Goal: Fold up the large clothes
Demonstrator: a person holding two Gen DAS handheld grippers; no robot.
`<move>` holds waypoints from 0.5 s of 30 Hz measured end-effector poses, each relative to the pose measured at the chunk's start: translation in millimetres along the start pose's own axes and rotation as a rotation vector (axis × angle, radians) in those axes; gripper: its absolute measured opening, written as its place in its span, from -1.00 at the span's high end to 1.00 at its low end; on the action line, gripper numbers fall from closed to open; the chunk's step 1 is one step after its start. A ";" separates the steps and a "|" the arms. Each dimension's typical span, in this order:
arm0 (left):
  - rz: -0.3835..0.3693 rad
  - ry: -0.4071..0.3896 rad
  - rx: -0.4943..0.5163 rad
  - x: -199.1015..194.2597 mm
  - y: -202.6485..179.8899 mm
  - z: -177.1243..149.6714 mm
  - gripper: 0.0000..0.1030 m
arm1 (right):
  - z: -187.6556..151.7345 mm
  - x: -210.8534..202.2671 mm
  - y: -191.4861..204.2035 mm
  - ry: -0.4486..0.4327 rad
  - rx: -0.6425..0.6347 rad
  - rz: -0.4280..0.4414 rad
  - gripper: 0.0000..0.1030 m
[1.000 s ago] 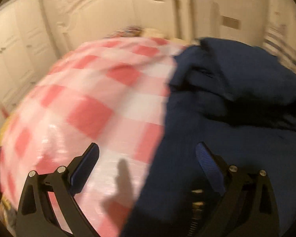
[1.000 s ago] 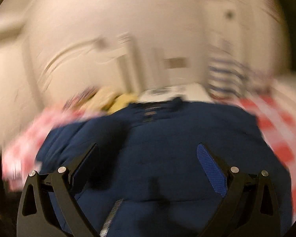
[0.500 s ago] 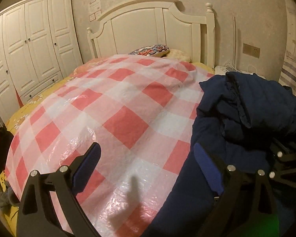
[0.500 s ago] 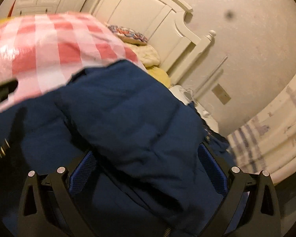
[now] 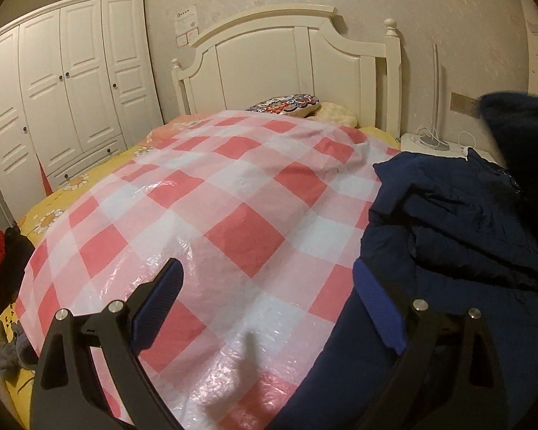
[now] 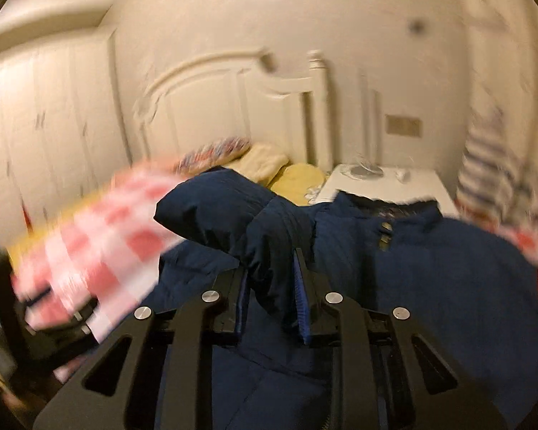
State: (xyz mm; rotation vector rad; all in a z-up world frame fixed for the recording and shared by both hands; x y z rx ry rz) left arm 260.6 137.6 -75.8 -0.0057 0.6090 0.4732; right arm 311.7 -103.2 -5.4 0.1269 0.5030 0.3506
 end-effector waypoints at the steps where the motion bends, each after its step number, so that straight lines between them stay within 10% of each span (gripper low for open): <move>1: 0.001 -0.001 0.000 -0.3 0.0 0.1 -0.83 | 0.9 -7.2 -14.3 -0.014 0.065 0.006 0.56; 10: 0.002 -0.003 0.000 -1.0 -0.2 0.0 -0.83 | -47.0 -28.0 -166.6 0.130 0.640 -0.153 0.37; 15: 0.006 -0.005 0.001 -1.2 0.0 0.1 -0.83 | -63.2 -20.4 -164.1 0.133 0.659 -0.071 -0.83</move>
Point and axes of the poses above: each gripper's, at about its wrist camera, not at the fingertips, and x roughly the way its jaws point, y to its left, z to its top, the point moved 6 cm from there along x, roughly the way its jaws point, and after that the axes turned 1 degree about -x, right-handed, at the moved point
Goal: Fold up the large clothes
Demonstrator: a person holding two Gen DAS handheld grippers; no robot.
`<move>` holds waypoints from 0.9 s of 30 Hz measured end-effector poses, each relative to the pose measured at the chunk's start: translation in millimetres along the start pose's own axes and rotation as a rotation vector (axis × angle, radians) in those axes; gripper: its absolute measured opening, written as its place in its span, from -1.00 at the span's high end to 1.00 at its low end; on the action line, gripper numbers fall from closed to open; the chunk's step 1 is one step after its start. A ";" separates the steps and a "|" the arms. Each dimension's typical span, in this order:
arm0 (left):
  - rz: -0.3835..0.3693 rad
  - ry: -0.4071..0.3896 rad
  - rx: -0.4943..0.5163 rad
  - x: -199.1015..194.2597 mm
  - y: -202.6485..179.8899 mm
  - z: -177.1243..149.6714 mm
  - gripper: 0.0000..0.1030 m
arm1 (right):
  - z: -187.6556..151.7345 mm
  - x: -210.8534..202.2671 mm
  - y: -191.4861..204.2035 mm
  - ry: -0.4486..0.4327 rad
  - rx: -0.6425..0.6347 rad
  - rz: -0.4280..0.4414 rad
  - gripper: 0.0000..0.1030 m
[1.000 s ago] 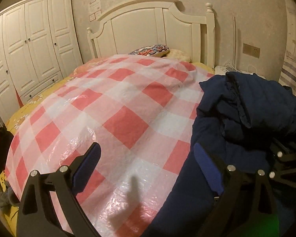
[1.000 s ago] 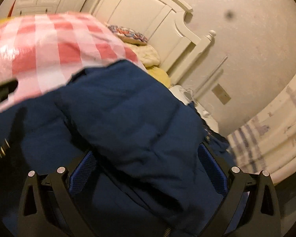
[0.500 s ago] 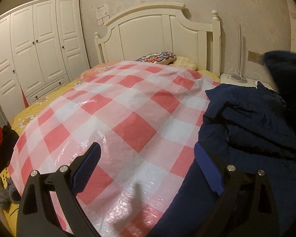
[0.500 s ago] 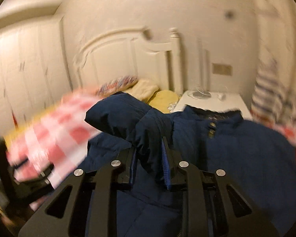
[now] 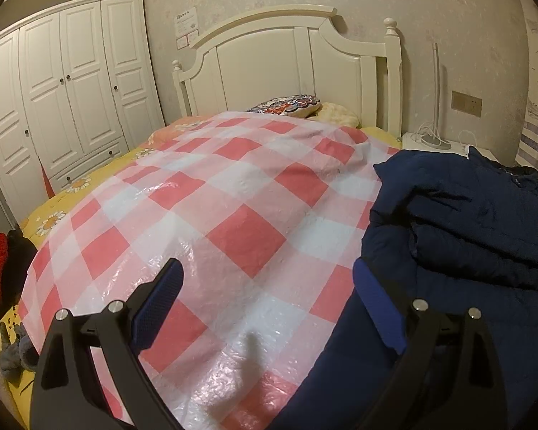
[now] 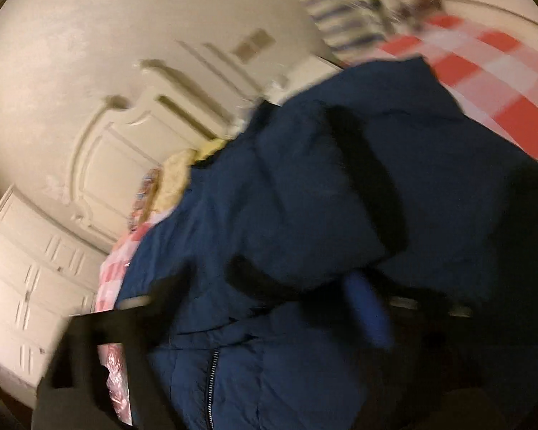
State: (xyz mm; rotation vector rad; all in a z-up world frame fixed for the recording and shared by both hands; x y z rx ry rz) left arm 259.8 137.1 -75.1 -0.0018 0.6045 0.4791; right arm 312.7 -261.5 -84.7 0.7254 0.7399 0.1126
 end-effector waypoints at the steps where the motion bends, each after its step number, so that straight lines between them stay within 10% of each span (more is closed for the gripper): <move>1: 0.001 -0.001 0.000 -0.4 0.1 -0.2 -0.83 | -2.0 0.8 3.3 -0.007 -0.018 -0.016 -0.85; 9: 0.022 -0.044 0.035 -10.7 -4.4 4.0 -0.83 | -4.3 3.8 -6.4 -0.042 -0.028 -0.024 -0.34; 13: -0.104 -0.135 0.151 -39.4 -42.4 23.4 -0.85 | -2.8 1.7 -12.4 -0.056 -0.004 0.000 -0.32; 17: -0.351 0.015 0.187 -22.7 -94.6 42.7 -0.90 | 3.0 -16.5 -20.0 -0.145 0.063 0.038 -0.33; 22: -0.361 0.160 0.140 34.8 -121.4 42.4 -0.90 | 21.2 -63.9 -47.1 -0.358 0.145 -0.009 -0.34; 27: -0.449 0.202 0.007 61.3 -104.1 24.9 -0.88 | 15.5 -37.5 -52.5 -0.230 0.113 -0.055 -0.34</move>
Point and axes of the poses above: each gripper's, at about its wrist camera, not at the fingertips, and x roughly the way its jaws point, y to its left, z to its top, the point moved 6 cm from there along x, roughly the way its jaws point, and after that the axes turned 1 degree about -x, right-handed, at the moved point
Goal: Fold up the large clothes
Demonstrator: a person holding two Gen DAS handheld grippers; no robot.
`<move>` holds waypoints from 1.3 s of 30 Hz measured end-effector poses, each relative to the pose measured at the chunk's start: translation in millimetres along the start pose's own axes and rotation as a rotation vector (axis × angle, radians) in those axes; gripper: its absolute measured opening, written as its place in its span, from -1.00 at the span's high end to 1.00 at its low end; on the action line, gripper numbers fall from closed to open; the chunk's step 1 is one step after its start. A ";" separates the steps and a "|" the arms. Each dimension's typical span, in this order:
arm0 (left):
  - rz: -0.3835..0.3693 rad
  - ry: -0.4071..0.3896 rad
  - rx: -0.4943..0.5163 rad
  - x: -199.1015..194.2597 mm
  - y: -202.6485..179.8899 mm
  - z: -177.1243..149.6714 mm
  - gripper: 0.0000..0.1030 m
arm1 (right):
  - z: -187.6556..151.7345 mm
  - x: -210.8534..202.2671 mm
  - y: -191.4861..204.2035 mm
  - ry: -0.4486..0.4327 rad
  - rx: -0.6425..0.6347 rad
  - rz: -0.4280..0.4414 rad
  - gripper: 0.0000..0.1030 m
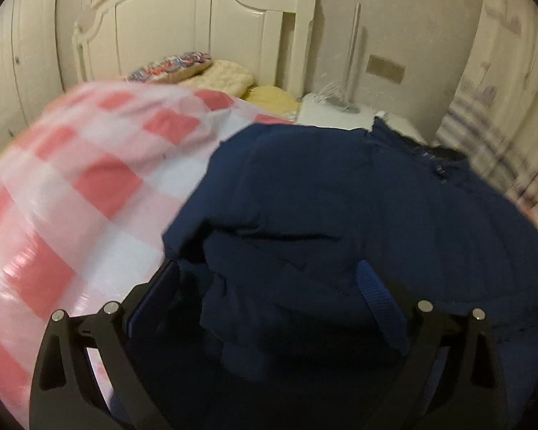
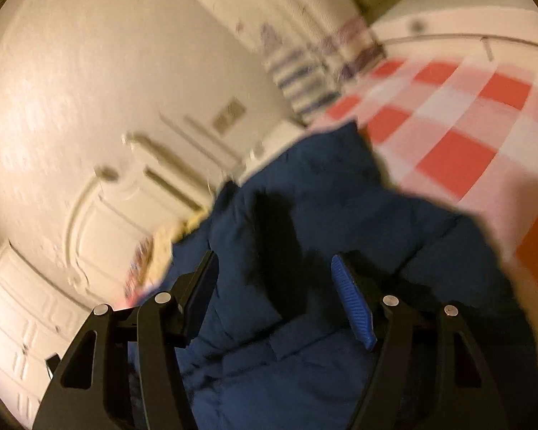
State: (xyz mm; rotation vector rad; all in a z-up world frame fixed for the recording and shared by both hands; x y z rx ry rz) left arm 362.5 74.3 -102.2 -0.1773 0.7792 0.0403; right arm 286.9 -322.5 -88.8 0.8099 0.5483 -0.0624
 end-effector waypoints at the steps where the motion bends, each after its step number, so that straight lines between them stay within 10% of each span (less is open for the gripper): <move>1: -0.043 -0.042 -0.044 -8.9 9.3 3.0 -0.88 | -3.3 6.1 7.9 0.020 -0.041 -0.005 -0.34; 6: -0.062 -0.349 -0.315 -60.7 82.7 15.7 -0.95 | -24.7 25.6 43.6 0.100 -0.252 -0.043 -0.37; 12: 0.128 -0.257 -0.566 -40.8 152.3 1.5 -0.95 | -24.2 20.2 46.9 0.058 -0.248 0.021 0.39; 18: 0.143 -0.296 -0.352 -44.9 119.2 11.8 -0.95 | -13.6 -27.1 64.1 -0.148 -0.336 -0.015 0.48; 24: 0.137 -0.298 -0.195 -36.7 75.7 23.3 -0.95 | -19.5 5.7 30.0 0.047 -0.247 -0.160 0.33; 29: 0.140 -0.305 -0.185 -37.1 68.9 25.9 -0.95 | 5.4 -35.8 59.9 -0.165 -0.350 -0.172 0.28; 34: 0.132 -0.316 -0.180 -41.8 68.0 25.0 -0.95 | -22.5 7.3 110.3 0.010 -0.678 -0.214 0.28; 39: 0.130 -0.333 -0.210 -47.9 71.6 26.4 -0.95 | -43.2 51.1 73.7 0.128 -0.674 -0.342 0.28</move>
Point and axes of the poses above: each gripper's, at about its wrist camera, not at the fingertips, and x roughly the way its jaws point, y to its left, z to its top, the point moved 6 cm from there along x, roughly the way its jaws point, and after that the axes turned 1 degree about -x, right-handed, at the moved point
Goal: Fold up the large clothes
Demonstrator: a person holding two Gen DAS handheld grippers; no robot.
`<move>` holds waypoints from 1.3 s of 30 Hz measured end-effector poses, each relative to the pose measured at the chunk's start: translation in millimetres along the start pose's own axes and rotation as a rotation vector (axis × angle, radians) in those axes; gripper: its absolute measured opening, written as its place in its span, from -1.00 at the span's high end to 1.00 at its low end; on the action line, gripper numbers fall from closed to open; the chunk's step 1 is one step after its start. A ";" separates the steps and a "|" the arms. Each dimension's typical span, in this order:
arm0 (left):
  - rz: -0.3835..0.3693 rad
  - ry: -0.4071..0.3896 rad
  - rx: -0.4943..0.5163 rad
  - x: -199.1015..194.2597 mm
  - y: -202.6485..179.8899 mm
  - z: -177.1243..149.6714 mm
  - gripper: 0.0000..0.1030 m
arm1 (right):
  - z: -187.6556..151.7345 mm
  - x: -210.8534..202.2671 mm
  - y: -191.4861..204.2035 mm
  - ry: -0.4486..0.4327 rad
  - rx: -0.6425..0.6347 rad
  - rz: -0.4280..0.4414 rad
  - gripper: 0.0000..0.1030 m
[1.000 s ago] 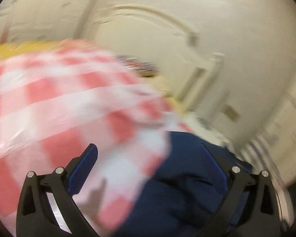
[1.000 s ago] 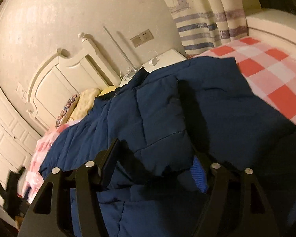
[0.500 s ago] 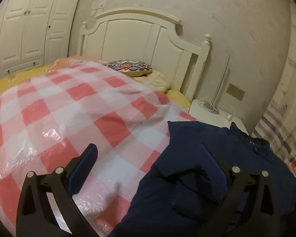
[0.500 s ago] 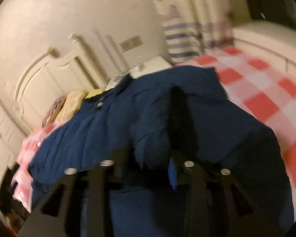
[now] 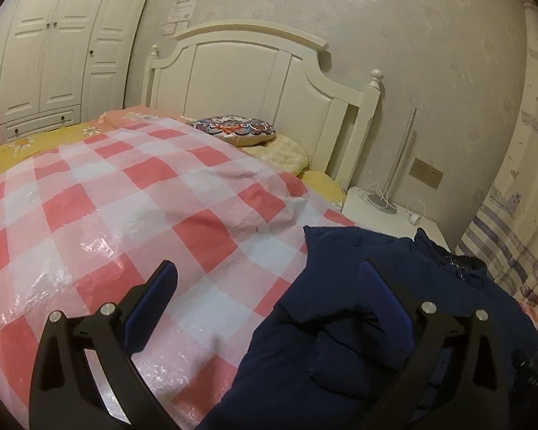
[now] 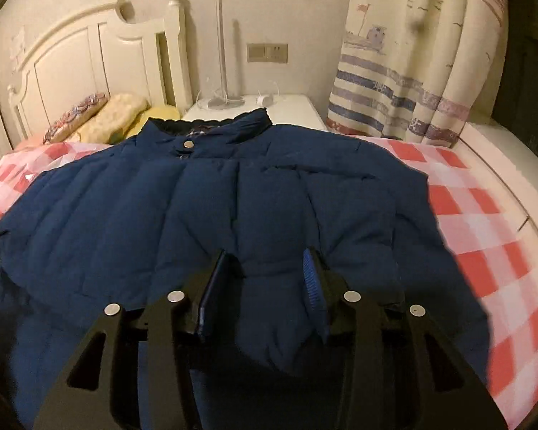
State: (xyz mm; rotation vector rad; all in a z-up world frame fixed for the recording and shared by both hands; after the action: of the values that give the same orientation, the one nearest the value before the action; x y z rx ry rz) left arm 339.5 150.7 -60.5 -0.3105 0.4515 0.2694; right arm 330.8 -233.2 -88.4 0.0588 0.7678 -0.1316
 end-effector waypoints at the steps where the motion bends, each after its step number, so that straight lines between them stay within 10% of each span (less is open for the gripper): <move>1: -0.010 -0.006 0.001 -2.8 -2.6 1.8 -0.95 | -1.5 0.9 -0.5 0.004 0.004 0.004 0.28; 5: -0.105 0.012 0.069 -8.2 -41.1 15.7 -0.95 | -3.4 2.1 -1.4 0.012 0.016 0.019 0.27; 13: -0.093 0.380 0.346 86.1 -113.4 -36.6 -0.96 | -0.8 4.1 -3.1 0.018 0.043 0.048 0.27; 22: -0.050 0.352 0.441 92.5 -116.5 -52.9 -0.96 | 17.0 -25.7 -4.5 -0.068 0.152 0.105 0.03; 26: -0.045 0.353 0.444 90.0 -116.5 -51.2 -0.96 | 50.1 -21.0 17.3 -0.109 0.010 0.073 -0.80; 30: -0.047 0.356 0.442 90.9 -115.9 -50.8 -0.96 | 33.7 51.6 21.1 0.136 -0.088 0.027 -0.90; 39: -0.047 0.360 0.439 91.0 -115.4 -51.2 -0.96 | 15.8 -18.6 24.7 0.034 -0.085 0.087 -0.90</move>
State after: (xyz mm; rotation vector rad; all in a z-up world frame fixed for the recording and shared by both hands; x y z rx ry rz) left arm 435.7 43.7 -119.6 0.0639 0.8401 0.0615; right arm 331.9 -208.5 -64.0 0.0139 0.8031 -0.0155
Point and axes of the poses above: each gripper's, at about its wrist camera, not at the fingertips, and x roughly the way its jaws point, y to its left, z to its top, the point moved 6 cm from there along x, roughly the way its jaws point, and after that the axes turned 1 degree about -x, right-handed, at the moved point
